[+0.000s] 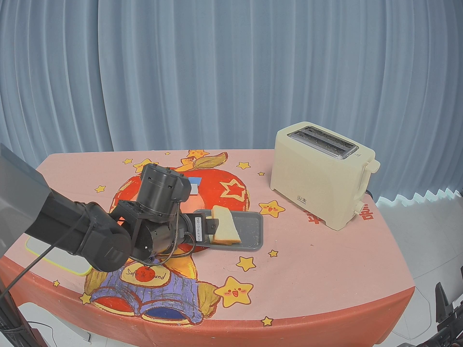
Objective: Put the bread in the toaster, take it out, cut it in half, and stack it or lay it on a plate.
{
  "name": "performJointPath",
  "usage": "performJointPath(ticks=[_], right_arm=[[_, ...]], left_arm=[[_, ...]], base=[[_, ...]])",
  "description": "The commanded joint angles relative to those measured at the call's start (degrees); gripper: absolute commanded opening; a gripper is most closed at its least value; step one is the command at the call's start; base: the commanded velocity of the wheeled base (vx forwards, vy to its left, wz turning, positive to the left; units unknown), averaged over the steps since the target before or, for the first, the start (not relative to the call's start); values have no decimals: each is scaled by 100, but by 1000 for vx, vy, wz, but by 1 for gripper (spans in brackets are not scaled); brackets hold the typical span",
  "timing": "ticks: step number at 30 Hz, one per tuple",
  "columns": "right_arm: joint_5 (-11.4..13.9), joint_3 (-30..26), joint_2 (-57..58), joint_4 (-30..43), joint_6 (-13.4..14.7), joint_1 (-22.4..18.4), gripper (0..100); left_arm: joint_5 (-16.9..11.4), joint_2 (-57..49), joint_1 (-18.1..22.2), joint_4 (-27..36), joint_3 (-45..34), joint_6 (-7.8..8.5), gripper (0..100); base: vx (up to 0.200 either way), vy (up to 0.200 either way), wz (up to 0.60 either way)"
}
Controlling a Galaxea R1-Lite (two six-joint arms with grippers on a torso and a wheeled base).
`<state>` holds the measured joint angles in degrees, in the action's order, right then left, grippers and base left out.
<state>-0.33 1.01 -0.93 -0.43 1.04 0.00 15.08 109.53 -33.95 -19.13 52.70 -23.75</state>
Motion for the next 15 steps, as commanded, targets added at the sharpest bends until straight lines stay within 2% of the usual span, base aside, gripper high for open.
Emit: performJointPath(ticks=[1, 15], right_arm=[[-2, -101, 93, -1, 2, 0, 100], [-2, -101, 93, -1, 2, 0, 100]], left_arm=[[4, -55, 64, -3, -5, 2, 100], [-23, -134, 46, -12, 39, -16, 100]], base=[[0, 0, 0], [0, 0, 0]])
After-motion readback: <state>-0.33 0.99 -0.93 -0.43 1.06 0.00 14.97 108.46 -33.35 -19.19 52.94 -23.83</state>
